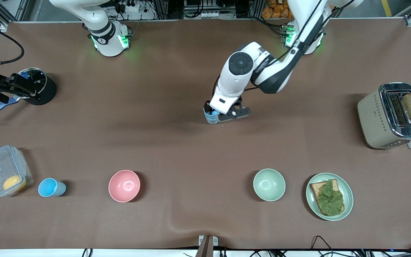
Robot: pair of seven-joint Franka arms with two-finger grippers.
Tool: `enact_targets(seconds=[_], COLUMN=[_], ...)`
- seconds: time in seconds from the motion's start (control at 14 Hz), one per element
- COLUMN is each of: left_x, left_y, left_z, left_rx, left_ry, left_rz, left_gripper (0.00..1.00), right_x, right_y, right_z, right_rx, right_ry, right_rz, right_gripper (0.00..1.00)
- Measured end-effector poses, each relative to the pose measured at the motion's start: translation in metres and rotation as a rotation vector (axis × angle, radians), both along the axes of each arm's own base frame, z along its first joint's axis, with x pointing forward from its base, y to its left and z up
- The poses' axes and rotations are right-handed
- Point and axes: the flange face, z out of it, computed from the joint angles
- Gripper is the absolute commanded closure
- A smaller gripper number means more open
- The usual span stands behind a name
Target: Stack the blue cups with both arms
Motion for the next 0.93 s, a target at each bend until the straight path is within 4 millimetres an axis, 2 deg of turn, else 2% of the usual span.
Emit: enact_targets(seconds=[0.14,0.29,0.36,0.5,0.71,0.93], left_x=[0.041,0.087,0.105,0.132,0.146,0.141], left_y=[0.034,0.083,0.11,0.163,0.239,0.298], left_z=[0.043,0.091,0.111,0.137,0.164,0.197], left_rx=[0.044,0.069,0.081,0.102,0.138,0.166], left_ry=[-0.022,-0.057,-0.068,-0.085,-0.065,-0.054], left_rz=[0.051,0.111,0.124,0.123,0.077,0.041], left_gripper=[0.0,0.0,0.0,0.0,0.0,0.0], right_x=[0.0,-0.001,-0.001,-0.002,-0.003,-0.005], right_y=[-0.001,-0.002,-0.001,-0.001,-0.001,0.0], right_z=[0.0,0.001,0.001,0.0,0.0,0.0], right_rx=[0.0,0.0,0.0,0.0,0.001,0.001], right_ry=[0.001,0.002,0.003,0.012,0.019,0.03], right_rz=[-0.002,-0.002,-0.002,-0.001,0.0,0.001], right_gripper=[0.0,0.0,0.0,0.0,0.0,0.0])
